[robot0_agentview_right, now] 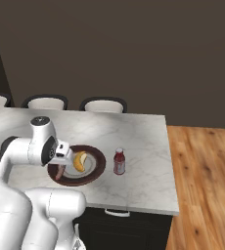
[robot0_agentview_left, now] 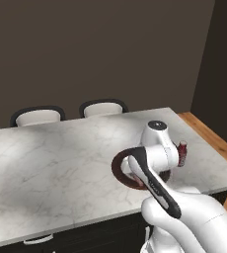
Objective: Move the hot dog bun to the plate on the dining table and place the condiment next to that plate. Then navigate to the fridge and take the sausage and place it on the plate as well.
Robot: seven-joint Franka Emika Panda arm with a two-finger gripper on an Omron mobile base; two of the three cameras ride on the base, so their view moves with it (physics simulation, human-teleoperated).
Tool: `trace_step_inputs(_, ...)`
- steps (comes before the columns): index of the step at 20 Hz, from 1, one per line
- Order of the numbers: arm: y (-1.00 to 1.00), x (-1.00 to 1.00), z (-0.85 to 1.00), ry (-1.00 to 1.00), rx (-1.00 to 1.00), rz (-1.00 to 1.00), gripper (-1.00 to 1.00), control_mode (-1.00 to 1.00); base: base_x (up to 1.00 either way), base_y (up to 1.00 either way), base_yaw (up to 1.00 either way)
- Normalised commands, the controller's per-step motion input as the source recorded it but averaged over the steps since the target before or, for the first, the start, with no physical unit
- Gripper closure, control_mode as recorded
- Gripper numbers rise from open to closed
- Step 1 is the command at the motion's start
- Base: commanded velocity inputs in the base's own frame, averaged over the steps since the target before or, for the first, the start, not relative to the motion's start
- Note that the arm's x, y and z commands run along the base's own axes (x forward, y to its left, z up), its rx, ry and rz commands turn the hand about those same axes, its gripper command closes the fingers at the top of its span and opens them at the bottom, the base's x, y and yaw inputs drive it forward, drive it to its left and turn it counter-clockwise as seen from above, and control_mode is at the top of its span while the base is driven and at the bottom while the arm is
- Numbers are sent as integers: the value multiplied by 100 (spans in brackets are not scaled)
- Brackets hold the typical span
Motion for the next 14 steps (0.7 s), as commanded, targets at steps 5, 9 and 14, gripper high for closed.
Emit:
trace_step_inputs(5, -11, -55, 71, -9, 3, -2, -100, -100, 0, 0, 0)
trace_step_inputs(9, -15, -54, 76, -11, 0, -2, -100, -100, 0, 0, 0)
trace_step_inputs(14, -17, -44, 79, -8, 0, -3, -100, -100, 0, 0, 0)
